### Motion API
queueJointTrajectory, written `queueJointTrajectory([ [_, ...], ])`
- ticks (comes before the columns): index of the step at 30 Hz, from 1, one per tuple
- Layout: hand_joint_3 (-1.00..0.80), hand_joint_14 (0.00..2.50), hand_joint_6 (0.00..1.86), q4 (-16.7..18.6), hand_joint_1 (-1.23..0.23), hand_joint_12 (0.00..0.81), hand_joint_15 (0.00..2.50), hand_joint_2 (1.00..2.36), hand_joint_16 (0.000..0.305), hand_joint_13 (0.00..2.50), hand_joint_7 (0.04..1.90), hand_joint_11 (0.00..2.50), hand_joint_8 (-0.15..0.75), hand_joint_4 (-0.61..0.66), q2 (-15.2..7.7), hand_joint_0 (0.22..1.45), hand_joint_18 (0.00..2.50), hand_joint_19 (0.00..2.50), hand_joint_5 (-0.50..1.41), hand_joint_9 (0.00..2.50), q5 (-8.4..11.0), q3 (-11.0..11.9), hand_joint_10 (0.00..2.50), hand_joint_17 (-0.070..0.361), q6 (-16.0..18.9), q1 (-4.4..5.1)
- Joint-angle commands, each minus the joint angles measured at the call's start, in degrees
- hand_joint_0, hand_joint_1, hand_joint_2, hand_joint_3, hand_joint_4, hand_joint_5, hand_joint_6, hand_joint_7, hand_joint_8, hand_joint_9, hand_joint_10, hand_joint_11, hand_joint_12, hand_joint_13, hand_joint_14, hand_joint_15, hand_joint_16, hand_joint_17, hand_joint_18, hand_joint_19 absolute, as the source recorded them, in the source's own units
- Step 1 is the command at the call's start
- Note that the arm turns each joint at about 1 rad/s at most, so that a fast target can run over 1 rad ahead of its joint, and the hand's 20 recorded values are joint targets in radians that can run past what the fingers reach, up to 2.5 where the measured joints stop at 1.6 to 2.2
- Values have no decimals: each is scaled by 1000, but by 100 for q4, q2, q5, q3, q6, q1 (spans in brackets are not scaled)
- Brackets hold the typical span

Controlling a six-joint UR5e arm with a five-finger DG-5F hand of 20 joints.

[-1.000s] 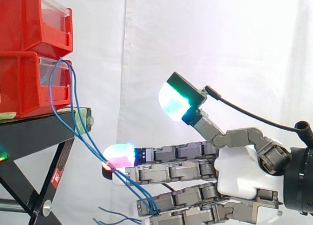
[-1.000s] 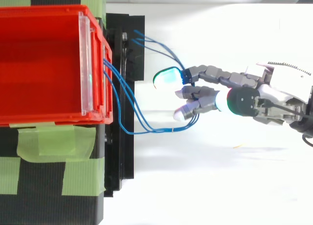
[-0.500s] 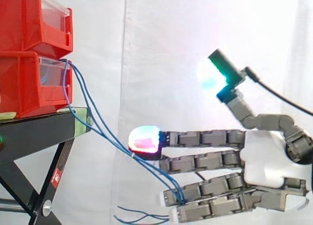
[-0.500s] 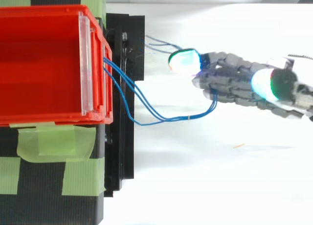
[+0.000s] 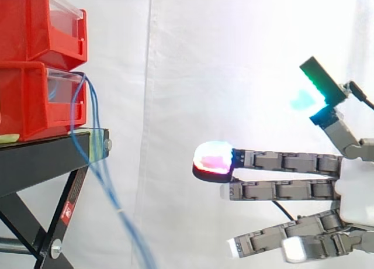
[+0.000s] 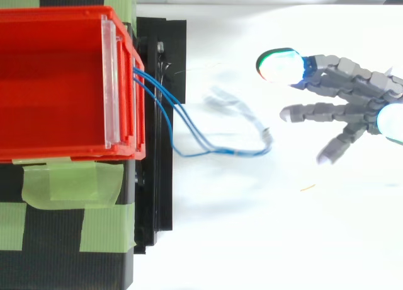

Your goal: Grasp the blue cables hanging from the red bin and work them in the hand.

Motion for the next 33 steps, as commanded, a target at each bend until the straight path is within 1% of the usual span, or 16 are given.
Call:
queueJointTrajectory([
  [1,-1000,2,0,179,-459,736,138,1000,150,376,500,0,138,-61,5,522,1482,0,-500,0,0,-118,126,338,-5,-2],
  [4,-1000,2,0,118,-458,722,136,1000,155,294,500,0,128,-61,-4,521,1266,0,-500,0,-17,-118,121,348,13,-19],
  [5,-1000,2,0,109,-459,720,134,1000,156,262,500,0,125,-55,-21,520,1103,0,-500,0,-26,-127,108,352,22,-19],
  [6,-1000,2,0,118,-454,715,138,1000,156,234,500,0,124,-47,-74,519,828,0,-500,0,-43,-118,94,351,39,-37],
  [7,-1000,4,0,153,-364,670,247,1000,147,58,535,0,98,-86,-83,528,340,0,-500,0,-70,-118,0,331,48,-46],
  [8,-1000,5,1,144,-366,662,243,1000,135,55,538,0,106,-61,-74,528,0,0,-500,0,-79,-127,0,304,48,-46],
  [10,-1000,6,1,144,-383,620,241,1000,114,104,546,0,142,-26,-83,542,0,0,-500,0,-79,-118,0,256,48,-54],
  [12,-1000,5,1,170,-395,603,235,1000,109,149,551,0,192,0,-83,548,0,0,-500,0,-79,-118,0,245,39,-63],
  [14,-1000,5,3,328,-403,589,223,1000,102,176,564,0,233,26,-276,569,0,0,-500,0,-87,-118,1,230,-13,-98],
  [18,-1000,4,1,706,-440,577,188,1000,94,245,560,23,292,61,-522,587,0,0,-500,79,-70,-48,0,212,-40,-90],
  [21,-1000,4,2,953,-441,569,198,1000,92,244,564,59,299,67,-681,595,0,0,-500,118,-52,154,0,206,-128,-98],
  [24,-1000,4,1,979,-454,564,202,1000,91,256,560,70,304,72,-1102,596,0,0,-500,166,-79,559,0,204,-66,-142],
  [26,-1000,4,2,953,-455,559,203,1000,90,250,567,92,308,80,-1287,598,0,0,-495,181,-79,743,1,203,13,-151],
  [27,-1000,5,2,909,-454,556,216,1000,90,247,567,101,308,82,-1436,601,0,0,-491,184,-140,954,0,202,145,-169],
  [30,-1000,7,2,838,-453,544,222,1000,89,239,567,111,312,87,-1639,603,0,0,-484,200,-246,1306,2,201,224,-213],
  [33,-1000,5,2,821,-454,539,232,1000,88,236,571,137,317,90,-1683,605,0,0,-476,225,-298,1499,2,198,57,-248],
])
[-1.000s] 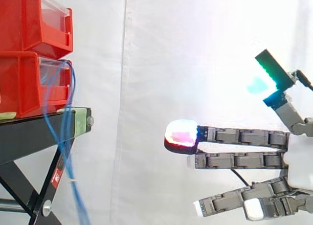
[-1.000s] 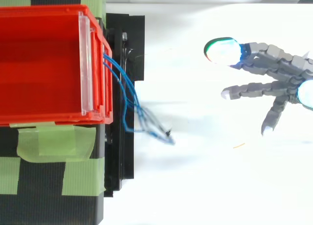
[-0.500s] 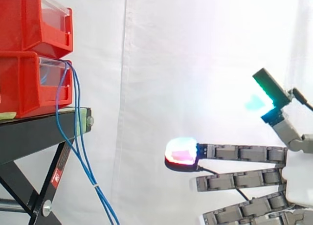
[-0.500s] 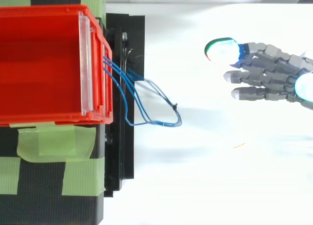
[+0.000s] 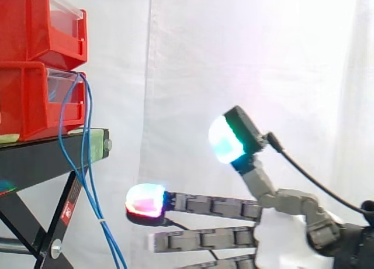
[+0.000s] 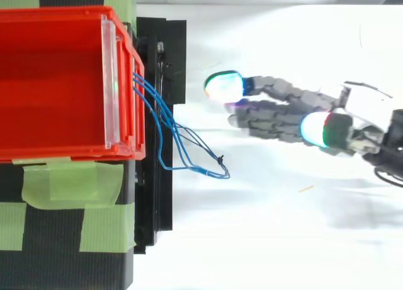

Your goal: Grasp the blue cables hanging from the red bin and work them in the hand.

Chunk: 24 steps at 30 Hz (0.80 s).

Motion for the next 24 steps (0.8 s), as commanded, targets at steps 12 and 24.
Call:
queueJointTrajectory([
  [12,-1000,9,2,-13,-483,538,361,1000,82,493,563,352,363,121,-363,624,142,0,-406,542,-23,656,7,184,-299,29],
  [24,-1000,11,2,-4,-483,537,405,1000,78,570,556,375,366,124,-512,639,292,55,-391,569,-23,735,8,176,-290,108],
])
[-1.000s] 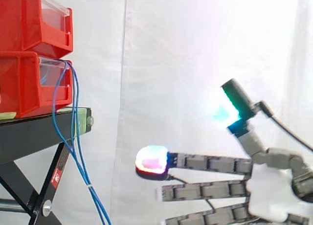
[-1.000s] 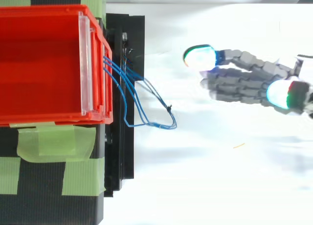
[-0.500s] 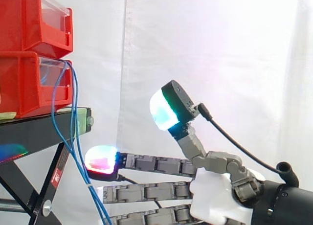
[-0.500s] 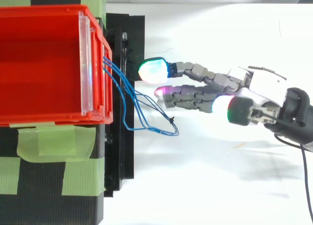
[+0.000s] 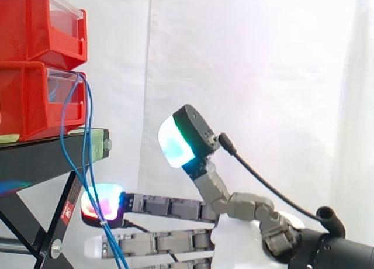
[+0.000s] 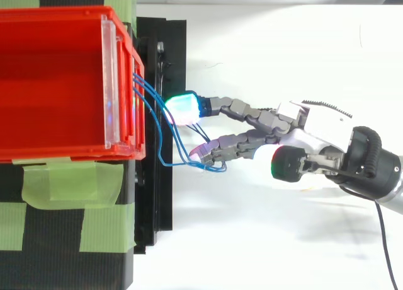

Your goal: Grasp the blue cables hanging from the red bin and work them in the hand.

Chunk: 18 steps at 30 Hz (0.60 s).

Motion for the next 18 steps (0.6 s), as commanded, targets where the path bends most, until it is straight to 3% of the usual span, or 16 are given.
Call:
queueJointTrajectory([
  [1,-1000,12,2,61,-484,537,413,1000,78,579,559,377,369,126,-231,639,301,59,-391,579,-10,77,9,176,62,31],
  [3,-1000,12,2,193,-484,542,437,1000,77,617,561,417,366,127,-451,643,331,83,-389,612,-19,226,9,174,194,31],
  [5,-1000,13,2,254,-482,540,459,1000,77,647,562,458,373,129,-530,645,336,88,-387,646,-2,323,10,173,334,40],
  [15,-1000,23,3,96,-479,564,869,1000,74,1026,575,897,389,153,-530,656,547,254,-359,927,-46,314,18,166,370,40],
  [18,-1000,22,2,61,-483,570,945,1000,74,1088,576,969,392,157,-530,658,579,286,-352,955,-46,323,17,167,361,84],
])
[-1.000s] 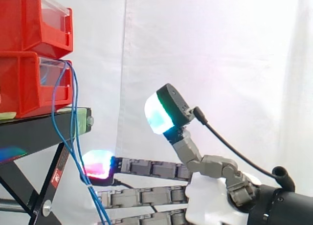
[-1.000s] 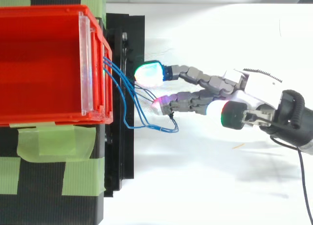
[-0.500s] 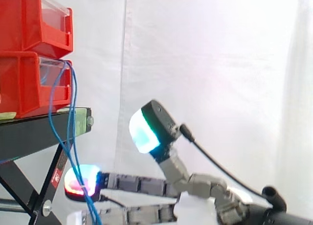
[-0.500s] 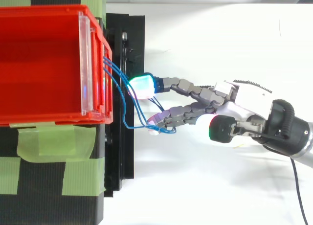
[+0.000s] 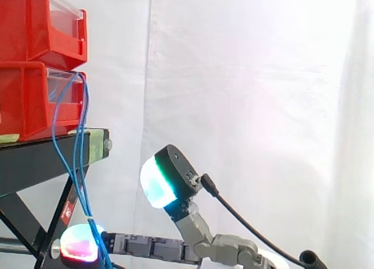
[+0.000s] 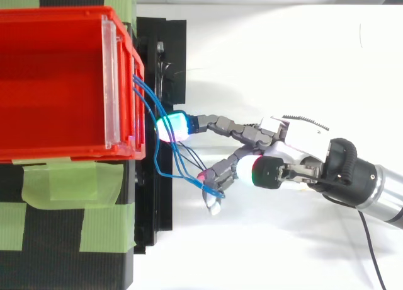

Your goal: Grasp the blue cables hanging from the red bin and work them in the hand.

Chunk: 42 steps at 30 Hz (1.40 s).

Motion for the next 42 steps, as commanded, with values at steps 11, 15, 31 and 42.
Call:
queueJointTrajectory([
  [11,-1000,17,3,-104,-487,536,1274,1000,78,1258,590,1270,377,169,7,666,718,437,-328,1085,-11,-12,15,176,64,169],
  [15,-1000,14,3,-139,-497,517,1393,1000,79,1310,596,1405,364,177,24,670,762,485,-308,1122,-134,-39,11,178,152,169],
  [31,-1000,4,3,-455,-559,462,1615,1000,78,1348,614,1692,318,171,1211,740,901,725,-287,1117,253,-953,1,174,-235,327],
  [42,-1000,807,4,-482,-576,442,1552,1000,74,1287,623,1724,299,188,1395,775,1121,1088,-253,1052,437,-1216,673,166,-217,415],
])
